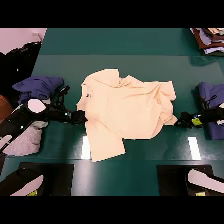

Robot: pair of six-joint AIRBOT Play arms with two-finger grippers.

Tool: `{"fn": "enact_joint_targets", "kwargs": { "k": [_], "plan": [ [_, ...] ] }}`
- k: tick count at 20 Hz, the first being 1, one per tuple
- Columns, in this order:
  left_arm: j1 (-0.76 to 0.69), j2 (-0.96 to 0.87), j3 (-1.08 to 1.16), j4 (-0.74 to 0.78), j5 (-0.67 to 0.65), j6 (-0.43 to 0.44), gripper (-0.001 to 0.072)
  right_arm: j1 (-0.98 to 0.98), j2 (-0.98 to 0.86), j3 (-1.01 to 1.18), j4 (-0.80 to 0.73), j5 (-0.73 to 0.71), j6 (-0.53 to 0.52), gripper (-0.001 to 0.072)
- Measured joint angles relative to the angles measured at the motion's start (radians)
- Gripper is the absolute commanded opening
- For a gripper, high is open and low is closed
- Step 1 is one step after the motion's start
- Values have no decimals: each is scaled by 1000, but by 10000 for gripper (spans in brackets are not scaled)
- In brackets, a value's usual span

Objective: Fold the shirts.

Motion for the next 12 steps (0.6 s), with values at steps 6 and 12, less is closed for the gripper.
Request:
{"fn": "enact_joint_targets", "kwargs": {
  "k": [6, 12],
  "plan": [
    [60, 81, 170, 49, -112, -7, 22, 1, 134, 41, 189, 157, -31, 19],
    [185, 144, 696, 92, -251, -9, 22, 0, 308, 358, 463, 185, -34, 19]
  ]
}}
